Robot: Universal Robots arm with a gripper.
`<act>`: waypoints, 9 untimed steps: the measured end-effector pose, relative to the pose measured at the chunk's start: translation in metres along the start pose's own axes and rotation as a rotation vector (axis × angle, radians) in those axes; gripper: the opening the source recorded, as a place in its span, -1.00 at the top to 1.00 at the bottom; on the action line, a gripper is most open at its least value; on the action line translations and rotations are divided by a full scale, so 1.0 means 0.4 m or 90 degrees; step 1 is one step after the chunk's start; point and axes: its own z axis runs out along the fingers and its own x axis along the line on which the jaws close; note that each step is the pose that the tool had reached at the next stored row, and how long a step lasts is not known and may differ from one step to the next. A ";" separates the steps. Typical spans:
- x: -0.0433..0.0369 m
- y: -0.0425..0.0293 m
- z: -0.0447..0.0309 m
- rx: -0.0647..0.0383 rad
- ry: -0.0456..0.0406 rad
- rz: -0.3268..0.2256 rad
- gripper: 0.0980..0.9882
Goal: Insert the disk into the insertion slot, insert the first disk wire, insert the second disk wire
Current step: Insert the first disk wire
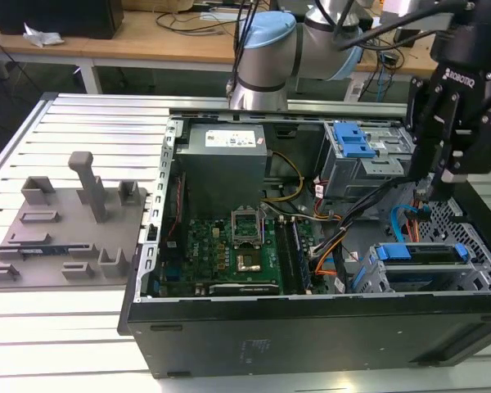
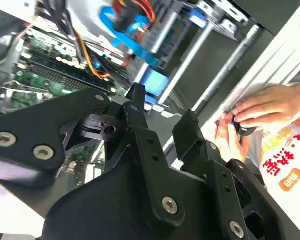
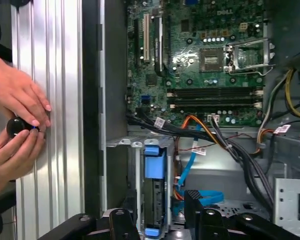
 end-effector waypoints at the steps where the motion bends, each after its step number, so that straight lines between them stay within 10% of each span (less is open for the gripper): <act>1: -0.017 0.000 -0.004 0.000 0.0000 0.000 0.09; 4: -0.068 -0.002 -0.010 0.000 0.0001 0.000 0.09; 9: -0.085 -0.019 -0.005 -0.001 0.0280 0.016 0.09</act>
